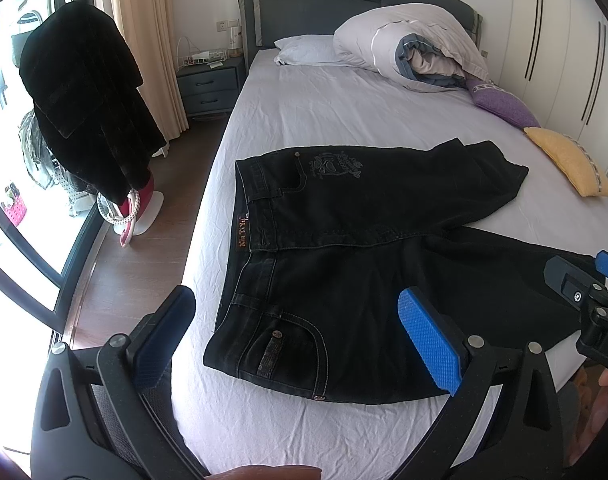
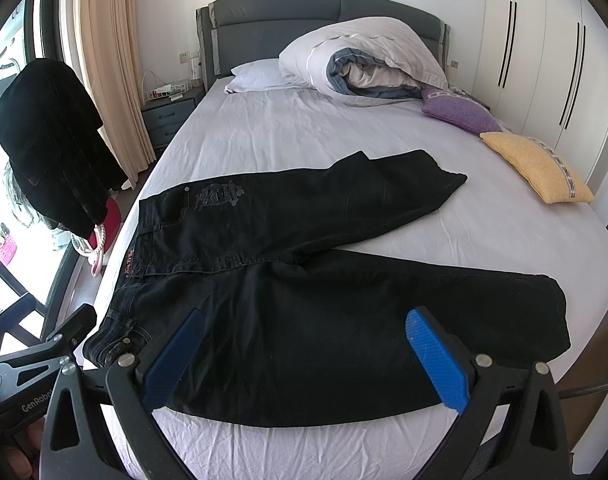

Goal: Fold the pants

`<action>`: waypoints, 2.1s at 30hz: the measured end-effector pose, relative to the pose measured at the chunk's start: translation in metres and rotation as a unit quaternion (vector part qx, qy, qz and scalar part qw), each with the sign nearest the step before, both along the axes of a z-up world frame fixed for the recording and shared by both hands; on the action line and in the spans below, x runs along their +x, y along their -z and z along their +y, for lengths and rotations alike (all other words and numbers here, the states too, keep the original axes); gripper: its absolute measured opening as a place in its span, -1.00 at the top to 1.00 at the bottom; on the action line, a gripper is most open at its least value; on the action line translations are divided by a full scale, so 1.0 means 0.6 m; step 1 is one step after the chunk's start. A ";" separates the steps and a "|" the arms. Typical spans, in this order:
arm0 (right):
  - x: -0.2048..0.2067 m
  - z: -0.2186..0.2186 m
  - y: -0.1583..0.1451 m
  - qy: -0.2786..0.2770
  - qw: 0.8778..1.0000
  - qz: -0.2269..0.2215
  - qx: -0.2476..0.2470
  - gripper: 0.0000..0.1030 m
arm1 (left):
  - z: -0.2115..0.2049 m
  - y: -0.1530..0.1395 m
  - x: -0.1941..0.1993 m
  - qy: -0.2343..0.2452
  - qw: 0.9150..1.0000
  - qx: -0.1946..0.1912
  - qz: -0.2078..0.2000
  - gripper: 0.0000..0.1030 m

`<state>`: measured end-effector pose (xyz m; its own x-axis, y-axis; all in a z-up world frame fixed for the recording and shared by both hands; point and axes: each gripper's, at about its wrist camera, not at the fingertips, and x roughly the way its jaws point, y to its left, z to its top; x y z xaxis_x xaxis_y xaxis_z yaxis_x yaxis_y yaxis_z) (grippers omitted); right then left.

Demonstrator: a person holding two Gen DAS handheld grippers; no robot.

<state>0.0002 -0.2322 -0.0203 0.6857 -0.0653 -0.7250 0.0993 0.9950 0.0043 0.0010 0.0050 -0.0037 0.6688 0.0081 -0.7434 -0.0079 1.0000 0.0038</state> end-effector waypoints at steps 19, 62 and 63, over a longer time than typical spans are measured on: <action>0.001 -0.001 0.005 -0.009 1.000 0.004 -0.004 -1.00 | 0.007 0.004 0.012 0.010 1.000 0.016 -0.012 -1.00; 0.540 -0.064 0.118 -0.407 0.907 0.077 -0.075 -0.25 | 0.017 0.292 0.802 0.320 0.912 0.040 0.253 -0.73; 0.547 -0.063 0.121 -0.408 0.907 0.077 -0.074 -0.21 | 0.019 0.297 0.809 0.317 0.912 0.034 0.257 -0.73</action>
<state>0.3284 -0.2700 -0.0930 0.4398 0.3143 -0.8413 -0.6823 0.7260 -0.0854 0.4865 0.0165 -0.1822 0.1186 -0.2009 -0.9724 0.5931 0.7998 -0.0929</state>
